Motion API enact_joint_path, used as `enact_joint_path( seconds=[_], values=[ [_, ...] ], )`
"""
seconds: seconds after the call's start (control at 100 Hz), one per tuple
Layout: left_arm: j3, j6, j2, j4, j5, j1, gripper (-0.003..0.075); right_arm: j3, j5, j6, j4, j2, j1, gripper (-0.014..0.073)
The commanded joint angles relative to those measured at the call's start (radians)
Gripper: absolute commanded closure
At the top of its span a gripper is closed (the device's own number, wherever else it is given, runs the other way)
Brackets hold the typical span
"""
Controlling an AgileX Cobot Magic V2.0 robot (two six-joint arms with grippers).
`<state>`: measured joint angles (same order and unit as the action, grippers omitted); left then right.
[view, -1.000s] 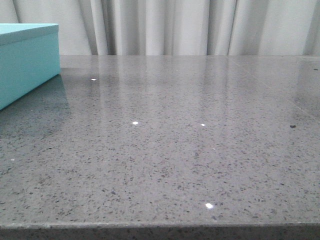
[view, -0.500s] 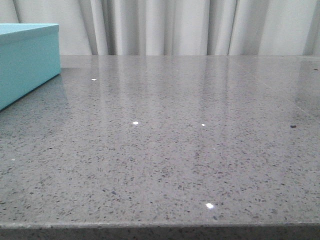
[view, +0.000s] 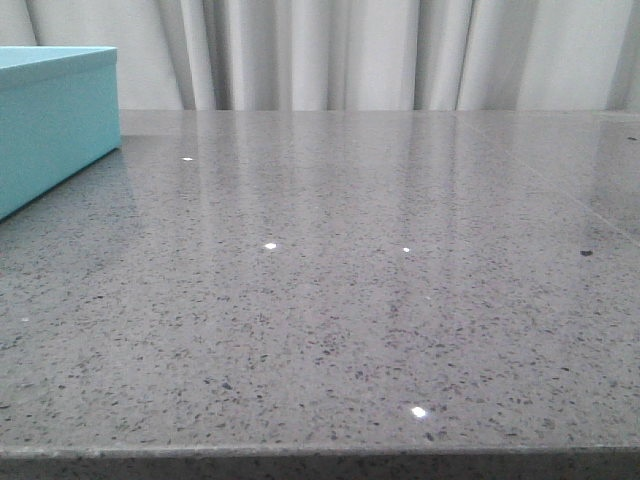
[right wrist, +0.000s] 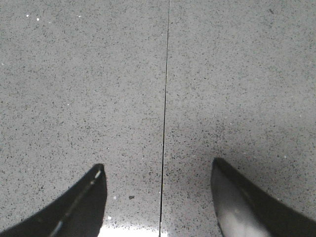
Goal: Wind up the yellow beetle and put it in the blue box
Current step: 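Lower the held car with the left gripper into the box, then open the left gripper to release the car inside the box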
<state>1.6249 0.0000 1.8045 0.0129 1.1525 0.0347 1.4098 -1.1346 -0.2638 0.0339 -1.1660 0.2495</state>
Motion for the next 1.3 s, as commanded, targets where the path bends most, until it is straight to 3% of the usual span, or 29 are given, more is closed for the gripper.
enact_joint_path(
  seconds=[0.0, 0.3, 0.72, 0.92, 1.16, 1.29],
  values=[
    [0.028, 0.000, -0.046, -0.005, -0.017, -0.001, 0.0501, 0.020, 0.057, 0.010, 0.010, 0.026, -0.002, 0.0126],
    [0.028, 0.017, -0.046, -0.005, -0.017, -0.001, 0.0300, 0.020, 0.058, 0.010, 0.010, 0.026, -0.002, 0.0126],
    [0.036, 0.048, -0.146, -0.039, -0.045, -0.001, 0.0295, 0.006, 0.083, 0.039, 0.010, 0.059, -0.002, 0.0127],
    [0.017, 0.063, -0.289, -0.085, -0.105, -0.001, 0.0375, -0.072, 0.140, 0.039, 0.022, 0.148, -0.002, 0.0158],
    [-0.105, 0.099, -0.485, -0.142, -0.164, -0.001, 0.0606, -0.196, 0.184, 0.039, 0.022, 0.253, -0.002, 0.0496],
    [-0.226, 0.099, -0.596, -0.160, -0.203, -0.001, 0.0721, -0.257, 0.212, 0.039, 0.022, 0.316, -0.002, 0.0637]
  ],
)
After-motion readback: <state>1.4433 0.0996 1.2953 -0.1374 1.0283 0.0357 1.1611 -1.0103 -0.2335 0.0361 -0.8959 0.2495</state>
